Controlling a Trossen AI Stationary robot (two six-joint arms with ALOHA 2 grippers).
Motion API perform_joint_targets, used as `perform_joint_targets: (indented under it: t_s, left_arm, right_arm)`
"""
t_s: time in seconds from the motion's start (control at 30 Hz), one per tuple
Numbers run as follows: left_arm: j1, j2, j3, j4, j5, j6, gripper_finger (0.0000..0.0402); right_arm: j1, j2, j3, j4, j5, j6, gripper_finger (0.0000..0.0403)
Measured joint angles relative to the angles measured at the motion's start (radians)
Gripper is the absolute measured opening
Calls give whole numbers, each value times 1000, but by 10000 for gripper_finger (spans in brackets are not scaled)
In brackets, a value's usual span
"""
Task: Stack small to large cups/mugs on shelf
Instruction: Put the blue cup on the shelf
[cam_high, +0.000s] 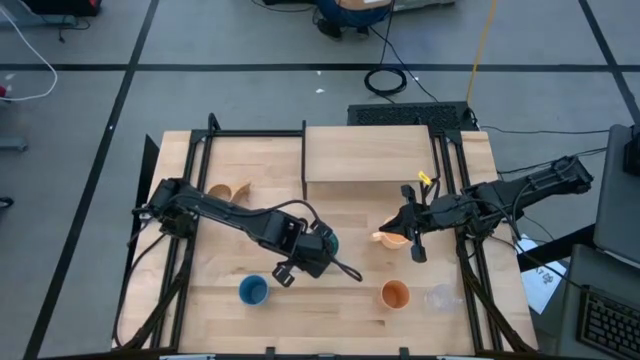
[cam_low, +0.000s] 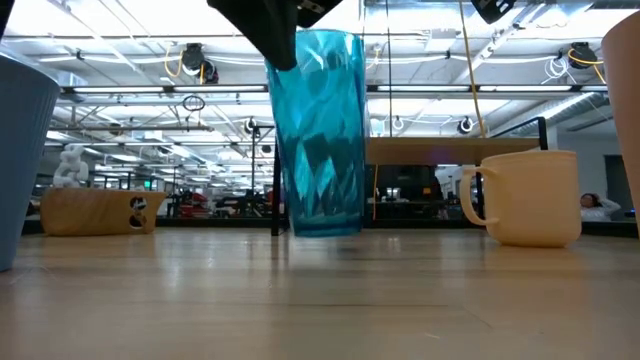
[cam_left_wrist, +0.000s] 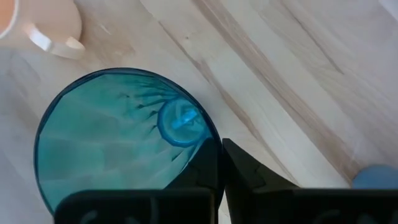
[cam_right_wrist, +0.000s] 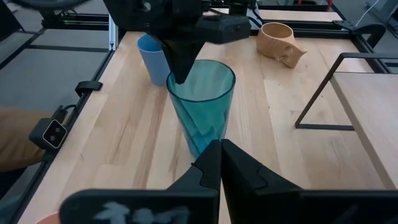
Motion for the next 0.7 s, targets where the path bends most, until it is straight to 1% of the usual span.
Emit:
perform_joint_targets:
  t_s: [0.13, 0.4, 0.63, 0.7]
  left_arm:
    - [0, 0, 60, -37, 0, 0, 5]
    - [2, -1, 231, -162, -1, 29, 5]
    - [52, -2, 389, -264, -5, 65, 5]
    - [72, -2, 424, -291, -4, 73, 5]
  right_arm:
    - [0, 0, 0, 0, 10, -4, 0]
    - [0, 0, 0, 1, 109, -4, 0]
    - [0, 0, 0, 57, 110, -13, 0]
    - [0, 0, 0, 80, 134, -30, 0]
